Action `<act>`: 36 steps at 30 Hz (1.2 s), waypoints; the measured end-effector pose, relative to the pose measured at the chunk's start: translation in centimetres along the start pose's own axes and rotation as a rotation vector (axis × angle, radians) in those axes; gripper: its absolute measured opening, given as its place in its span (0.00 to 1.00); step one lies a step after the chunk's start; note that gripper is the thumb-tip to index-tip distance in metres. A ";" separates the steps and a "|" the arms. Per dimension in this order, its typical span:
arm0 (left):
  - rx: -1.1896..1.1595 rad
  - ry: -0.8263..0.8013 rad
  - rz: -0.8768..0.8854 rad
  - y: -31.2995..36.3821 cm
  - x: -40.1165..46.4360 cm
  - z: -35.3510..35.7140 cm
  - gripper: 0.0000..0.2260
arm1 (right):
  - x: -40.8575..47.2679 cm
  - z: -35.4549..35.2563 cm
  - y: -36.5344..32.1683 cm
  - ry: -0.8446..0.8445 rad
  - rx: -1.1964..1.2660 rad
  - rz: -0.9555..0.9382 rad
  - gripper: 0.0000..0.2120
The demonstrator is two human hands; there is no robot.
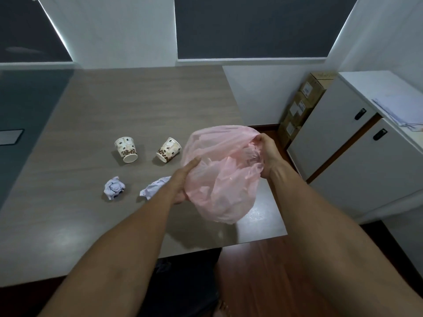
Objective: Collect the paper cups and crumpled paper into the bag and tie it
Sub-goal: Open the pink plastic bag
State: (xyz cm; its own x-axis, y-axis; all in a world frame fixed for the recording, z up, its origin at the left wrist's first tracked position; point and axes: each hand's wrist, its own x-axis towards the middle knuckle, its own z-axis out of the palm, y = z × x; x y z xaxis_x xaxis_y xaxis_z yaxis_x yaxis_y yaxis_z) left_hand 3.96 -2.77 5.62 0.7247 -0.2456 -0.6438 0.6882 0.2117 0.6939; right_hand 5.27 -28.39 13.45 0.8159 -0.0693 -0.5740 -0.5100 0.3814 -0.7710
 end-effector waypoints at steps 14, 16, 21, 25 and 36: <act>1.087 0.445 0.864 3.9 -0.7 -0.5 0.28 | 3.9 -2.1 1.8 0.279 -1.032 -0.535 0.21; 1.325 0.422 0.927 3.7 -0.9 -1.3 0.23 | 4.2 -1.5 1.8 0.270 -1.158 -0.470 0.19; 1.691 0.431 0.524 4.4 -1.2 -2.1 0.19 | 3.7 -1.1 2.3 0.202 -1.460 -0.177 0.40; 1.897 0.425 0.128 6.5 -2.4 -0.4 0.51 | 4.6 -1.1 1.8 0.033 -1.522 -0.043 0.50; 1.919 0.145 0.006 10.8 -1.9 0.4 0.38 | 5.8 1.5 -2.0 0.043 -1.827 -0.114 0.29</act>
State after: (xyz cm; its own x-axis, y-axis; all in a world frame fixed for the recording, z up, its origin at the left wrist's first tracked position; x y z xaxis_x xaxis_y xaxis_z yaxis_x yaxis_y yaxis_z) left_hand 9.97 -0.36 14.48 0.7931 -0.1591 -0.5879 -0.1943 -0.9809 0.0035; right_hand 11.43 -28.19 12.10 0.8723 -0.0519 -0.4862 -0.1068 -0.9906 -0.0859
